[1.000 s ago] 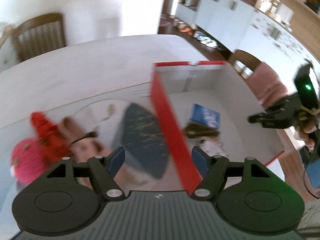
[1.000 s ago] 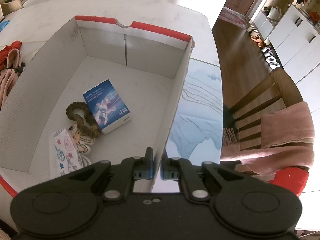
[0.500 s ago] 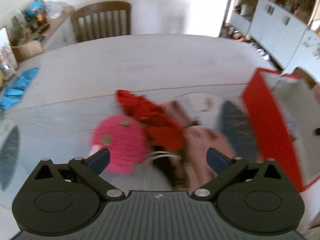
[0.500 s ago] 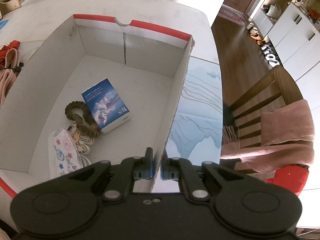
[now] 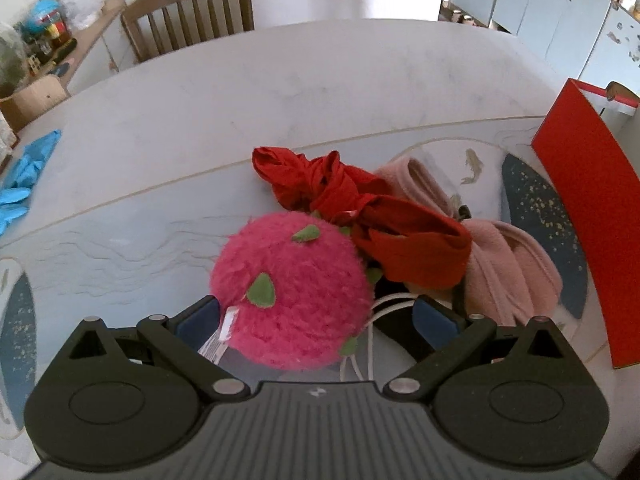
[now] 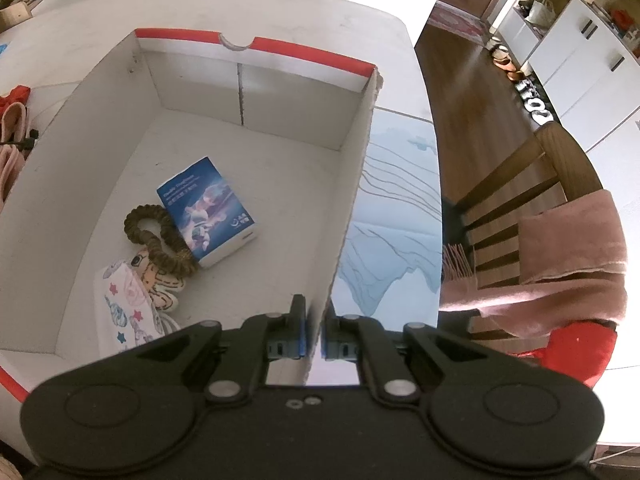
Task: Organize objects
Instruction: 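Close the left gripper on the pink fluffy ball and lift, then carry the pink ball over the box with the left gripper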
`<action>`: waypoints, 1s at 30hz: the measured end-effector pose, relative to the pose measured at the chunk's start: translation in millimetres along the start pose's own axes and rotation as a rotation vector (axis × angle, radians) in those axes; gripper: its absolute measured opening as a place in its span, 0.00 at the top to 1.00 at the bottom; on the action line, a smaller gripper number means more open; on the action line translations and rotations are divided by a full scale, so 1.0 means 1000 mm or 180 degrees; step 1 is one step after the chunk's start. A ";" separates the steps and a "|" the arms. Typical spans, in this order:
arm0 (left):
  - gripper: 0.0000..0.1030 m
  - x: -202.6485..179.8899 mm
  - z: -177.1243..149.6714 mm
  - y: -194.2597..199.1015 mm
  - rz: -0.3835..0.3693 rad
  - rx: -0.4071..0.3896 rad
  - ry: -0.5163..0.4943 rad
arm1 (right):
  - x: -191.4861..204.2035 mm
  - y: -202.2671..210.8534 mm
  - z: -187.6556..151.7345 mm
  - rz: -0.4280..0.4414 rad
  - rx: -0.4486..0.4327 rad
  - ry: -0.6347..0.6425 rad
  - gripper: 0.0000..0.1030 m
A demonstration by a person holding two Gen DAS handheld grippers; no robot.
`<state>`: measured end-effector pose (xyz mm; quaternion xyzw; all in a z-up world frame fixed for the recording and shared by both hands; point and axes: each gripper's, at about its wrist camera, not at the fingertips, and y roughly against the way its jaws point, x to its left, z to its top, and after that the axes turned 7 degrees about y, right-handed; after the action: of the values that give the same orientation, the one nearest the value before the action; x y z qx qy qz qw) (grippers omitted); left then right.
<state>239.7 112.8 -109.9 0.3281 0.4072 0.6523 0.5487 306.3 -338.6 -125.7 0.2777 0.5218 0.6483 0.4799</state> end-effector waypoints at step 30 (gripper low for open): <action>0.30 0.020 -0.010 0.048 0.0100 -0.0120 0.0344 | 0.002 0.000 0.000 -0.0020 -0.0001 0.0026 0.95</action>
<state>206.1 127.2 -72.3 0.2884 0.4187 0.6852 0.5216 305.2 -336.6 -126.3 0.2733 0.5246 0.6481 0.4797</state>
